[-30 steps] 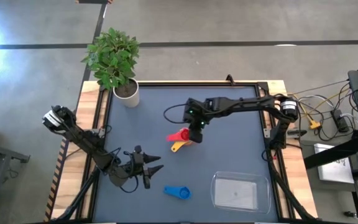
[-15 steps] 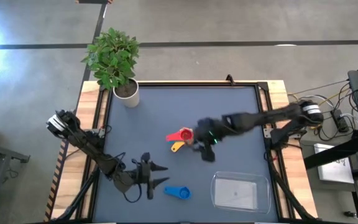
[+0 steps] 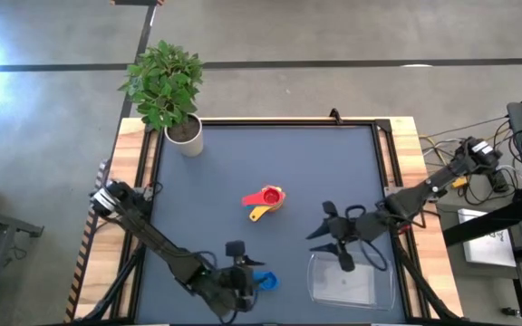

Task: Nest measuring cups in basket
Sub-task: Stack the blue measuring cup on top of the red measuring cup

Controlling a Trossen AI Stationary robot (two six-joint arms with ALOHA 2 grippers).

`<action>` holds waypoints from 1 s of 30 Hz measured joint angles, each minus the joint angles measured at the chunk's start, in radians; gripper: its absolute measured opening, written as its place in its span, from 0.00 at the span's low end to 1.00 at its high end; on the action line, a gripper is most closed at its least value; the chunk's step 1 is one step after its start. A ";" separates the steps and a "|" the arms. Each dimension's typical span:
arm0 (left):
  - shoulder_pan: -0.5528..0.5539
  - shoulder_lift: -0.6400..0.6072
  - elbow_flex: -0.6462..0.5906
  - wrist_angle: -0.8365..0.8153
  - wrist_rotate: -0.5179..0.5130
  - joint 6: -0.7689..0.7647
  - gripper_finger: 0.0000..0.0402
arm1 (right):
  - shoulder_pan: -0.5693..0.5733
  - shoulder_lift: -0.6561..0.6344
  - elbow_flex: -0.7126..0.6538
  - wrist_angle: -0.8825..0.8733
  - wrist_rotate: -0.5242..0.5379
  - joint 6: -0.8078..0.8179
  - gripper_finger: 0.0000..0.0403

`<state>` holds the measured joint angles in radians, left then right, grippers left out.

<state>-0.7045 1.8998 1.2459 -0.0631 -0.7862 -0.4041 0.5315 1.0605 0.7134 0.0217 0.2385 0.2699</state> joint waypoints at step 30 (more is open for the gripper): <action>0.132 0.183 0.270 -0.558 0.543 -0.117 0.68 | 0.012 -0.002 -0.164 0.192 0.048 -0.032 0.33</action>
<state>-0.5722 2.0827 1.5162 -0.6208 -0.2430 -0.5211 0.5431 1.0581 0.5489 0.2139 0.2865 0.2380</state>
